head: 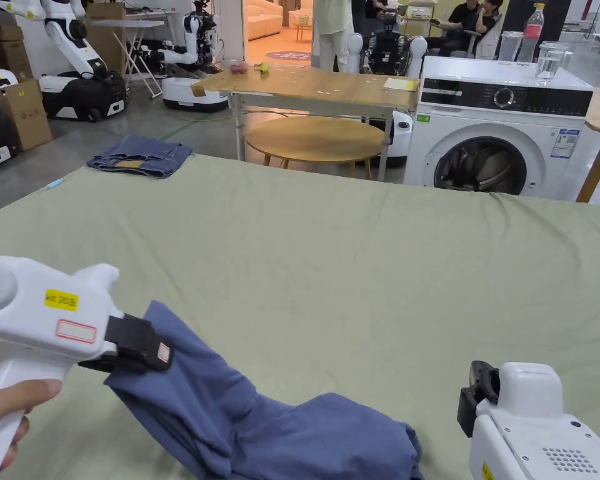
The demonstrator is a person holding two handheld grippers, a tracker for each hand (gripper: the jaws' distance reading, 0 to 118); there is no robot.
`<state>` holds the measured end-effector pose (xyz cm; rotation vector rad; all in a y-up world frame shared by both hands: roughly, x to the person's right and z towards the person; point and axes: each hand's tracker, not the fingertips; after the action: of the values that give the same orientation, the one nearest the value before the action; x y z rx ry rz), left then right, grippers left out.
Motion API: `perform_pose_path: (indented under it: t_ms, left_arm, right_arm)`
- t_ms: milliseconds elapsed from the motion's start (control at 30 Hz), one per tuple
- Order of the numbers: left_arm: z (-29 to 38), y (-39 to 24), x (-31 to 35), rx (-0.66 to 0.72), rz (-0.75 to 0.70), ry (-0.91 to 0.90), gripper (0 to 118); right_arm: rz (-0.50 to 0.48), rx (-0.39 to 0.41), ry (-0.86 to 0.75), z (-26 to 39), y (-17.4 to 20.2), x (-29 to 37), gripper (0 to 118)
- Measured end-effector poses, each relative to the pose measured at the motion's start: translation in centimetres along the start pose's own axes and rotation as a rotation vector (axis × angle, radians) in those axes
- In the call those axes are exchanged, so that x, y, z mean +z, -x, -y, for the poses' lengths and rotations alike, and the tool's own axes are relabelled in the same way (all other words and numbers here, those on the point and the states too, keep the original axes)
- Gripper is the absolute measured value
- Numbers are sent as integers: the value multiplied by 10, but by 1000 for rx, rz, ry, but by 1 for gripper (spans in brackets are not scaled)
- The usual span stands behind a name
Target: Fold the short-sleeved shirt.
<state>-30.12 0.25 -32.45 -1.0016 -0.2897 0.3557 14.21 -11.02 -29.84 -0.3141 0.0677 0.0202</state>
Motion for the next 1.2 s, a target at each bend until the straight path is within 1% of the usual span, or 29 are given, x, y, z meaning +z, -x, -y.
perform_pose_path:
  t_ms: [200,367,500,633,833,867,900,967,1033,1067,1133,1200]
  left_arm:
    - [2,-66,-22,-71,47,51,6]
    - [7,-114,-64,-138,71,152,6]
    - [9,-135,-115,-153,61,226,6]
    - [21,-156,-163,-150,24,257,6]
    - [38,-159,-200,-110,11,279,7]
    - [40,-155,-201,-106,14,279,13]
    - [39,-151,-199,-91,36,283,16]
    - [36,-141,-189,-5,163,295,24]
    - [34,-136,-177,13,195,304,46]
    - [32,-135,-168,-4,190,291,49]
    - [30,-132,-152,-35,227,243,50]
    - [28,-127,-138,-36,281,198,50]
  right_arm:
    - [6,0,6,0,-3,2,0]
    - [13,-4,13,2,-7,4,0]
    - [18,-8,20,4,-9,6,0]
    - [24,-12,27,6,-12,8,0]
    - [35,-18,40,10,-17,9,0]
    - [36,-19,42,11,-18,9,0]
    - [37,-20,43,11,-18,9,0]
    - [38,-22,46,11,-19,9,0]
    - [39,-23,47,11,-20,9,0]
    - [39,-23,47,11,-20,9,0]
    - [37,-24,46,11,-20,9,0]
    - [36,-30,46,12,-20,9,0]
